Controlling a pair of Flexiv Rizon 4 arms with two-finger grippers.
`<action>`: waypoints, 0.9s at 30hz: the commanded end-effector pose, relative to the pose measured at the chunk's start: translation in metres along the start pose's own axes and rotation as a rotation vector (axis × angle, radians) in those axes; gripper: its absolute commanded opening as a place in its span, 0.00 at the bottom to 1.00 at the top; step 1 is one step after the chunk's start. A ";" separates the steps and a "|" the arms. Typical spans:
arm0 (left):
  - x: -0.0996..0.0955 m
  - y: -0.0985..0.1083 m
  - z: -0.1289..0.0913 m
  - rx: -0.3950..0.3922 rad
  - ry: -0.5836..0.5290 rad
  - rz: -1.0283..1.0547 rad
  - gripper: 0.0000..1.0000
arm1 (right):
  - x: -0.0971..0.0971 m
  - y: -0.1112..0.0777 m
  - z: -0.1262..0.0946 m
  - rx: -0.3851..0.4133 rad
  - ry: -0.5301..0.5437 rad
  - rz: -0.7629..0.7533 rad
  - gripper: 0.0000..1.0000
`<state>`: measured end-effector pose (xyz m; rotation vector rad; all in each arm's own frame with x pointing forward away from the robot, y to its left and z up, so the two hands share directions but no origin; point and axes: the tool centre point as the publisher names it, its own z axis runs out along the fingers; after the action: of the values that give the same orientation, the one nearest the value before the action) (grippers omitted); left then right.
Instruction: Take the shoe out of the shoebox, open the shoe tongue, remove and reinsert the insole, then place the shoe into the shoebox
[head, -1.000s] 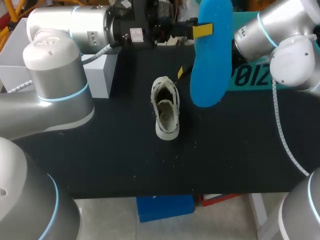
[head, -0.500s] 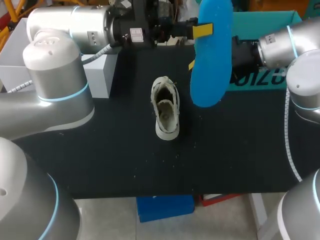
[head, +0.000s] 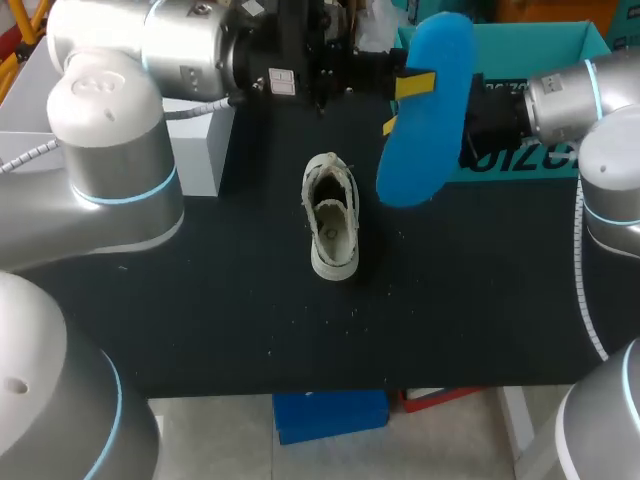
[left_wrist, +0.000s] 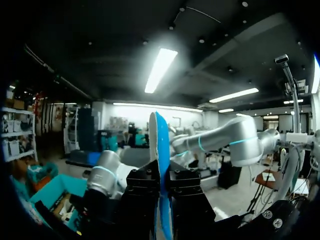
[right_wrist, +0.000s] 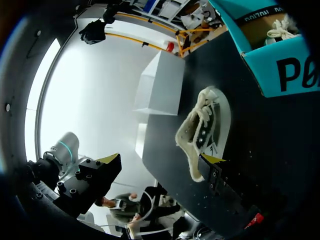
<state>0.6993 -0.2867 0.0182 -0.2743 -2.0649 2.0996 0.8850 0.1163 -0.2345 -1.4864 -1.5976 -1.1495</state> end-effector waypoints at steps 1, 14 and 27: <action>0.002 0.022 0.003 -0.276 -0.069 0.406 0.00 | 0.000 0.000 0.001 -0.001 0.000 0.000 1.00; 0.007 0.041 0.007 -0.328 -0.132 0.512 0.00 | 0.000 0.000 0.001 -0.001 0.000 0.000 1.00; 0.029 0.040 0.025 -0.324 -0.082 0.700 0.00 | 0.000 0.000 0.001 -0.001 0.000 0.000 1.00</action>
<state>0.6844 -0.2946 -0.0221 -0.8726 -2.6334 2.0529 0.8852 0.1157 -0.2341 -1.4862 -1.5987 -1.1481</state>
